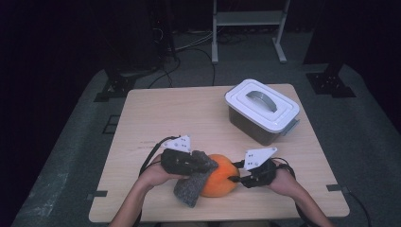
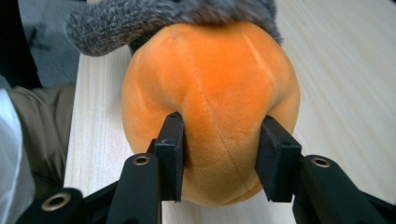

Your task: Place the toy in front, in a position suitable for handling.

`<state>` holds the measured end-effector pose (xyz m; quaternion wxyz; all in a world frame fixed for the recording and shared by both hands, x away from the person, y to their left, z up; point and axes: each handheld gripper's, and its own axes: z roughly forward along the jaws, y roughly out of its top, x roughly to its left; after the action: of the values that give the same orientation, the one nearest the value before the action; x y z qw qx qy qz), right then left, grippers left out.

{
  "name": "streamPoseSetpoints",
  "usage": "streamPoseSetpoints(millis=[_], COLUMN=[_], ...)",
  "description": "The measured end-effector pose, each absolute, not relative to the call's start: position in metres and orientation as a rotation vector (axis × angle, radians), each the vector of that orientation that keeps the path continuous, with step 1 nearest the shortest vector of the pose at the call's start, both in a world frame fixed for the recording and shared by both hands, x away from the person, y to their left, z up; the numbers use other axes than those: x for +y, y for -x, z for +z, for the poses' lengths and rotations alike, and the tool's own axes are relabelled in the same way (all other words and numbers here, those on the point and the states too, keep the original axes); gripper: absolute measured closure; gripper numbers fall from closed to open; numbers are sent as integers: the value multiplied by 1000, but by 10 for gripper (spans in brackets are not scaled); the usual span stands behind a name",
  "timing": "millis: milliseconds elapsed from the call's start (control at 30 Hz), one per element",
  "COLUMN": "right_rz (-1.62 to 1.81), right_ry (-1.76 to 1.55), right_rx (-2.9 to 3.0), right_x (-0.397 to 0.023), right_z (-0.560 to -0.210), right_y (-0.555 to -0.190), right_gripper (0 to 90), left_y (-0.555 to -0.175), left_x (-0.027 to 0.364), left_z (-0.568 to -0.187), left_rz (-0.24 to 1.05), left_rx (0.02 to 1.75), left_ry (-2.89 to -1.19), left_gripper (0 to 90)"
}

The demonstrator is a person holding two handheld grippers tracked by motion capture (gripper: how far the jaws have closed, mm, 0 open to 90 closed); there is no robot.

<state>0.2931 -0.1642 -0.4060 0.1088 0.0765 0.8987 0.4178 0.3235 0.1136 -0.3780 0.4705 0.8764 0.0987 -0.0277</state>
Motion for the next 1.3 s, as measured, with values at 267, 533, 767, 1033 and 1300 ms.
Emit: streamPoseSetpoints(millis=[267, 533, 767, 1033, 1300], right_rz=[1208, 1324, 1388, 1313, 1302], right_ry=[-178, -349, -411, -239, -148], right_rx=[2635, 2684, 2726, 2631, 2591], right_x=[-159, -168, -164, -156, -153], right_z=[-405, -414, -423, -411, -407], right_y=[-289, -300, -306, -291, -282], right_gripper=[565, 326, 402, 576, 583], left_y=[-323, -321, -317, -317, -312], left_x=[106, 123, 127, 119, 109], left_z=[-377, -392, -395, -378, -368], left_rz=[-50, -83, -120, -63, -35], left_rx=[238, 283, 283, 250, 229], left_ry=[-2182, -2163, -2155, -2171, -2152], left_gripper=[791, 791, 791, 791, 790])
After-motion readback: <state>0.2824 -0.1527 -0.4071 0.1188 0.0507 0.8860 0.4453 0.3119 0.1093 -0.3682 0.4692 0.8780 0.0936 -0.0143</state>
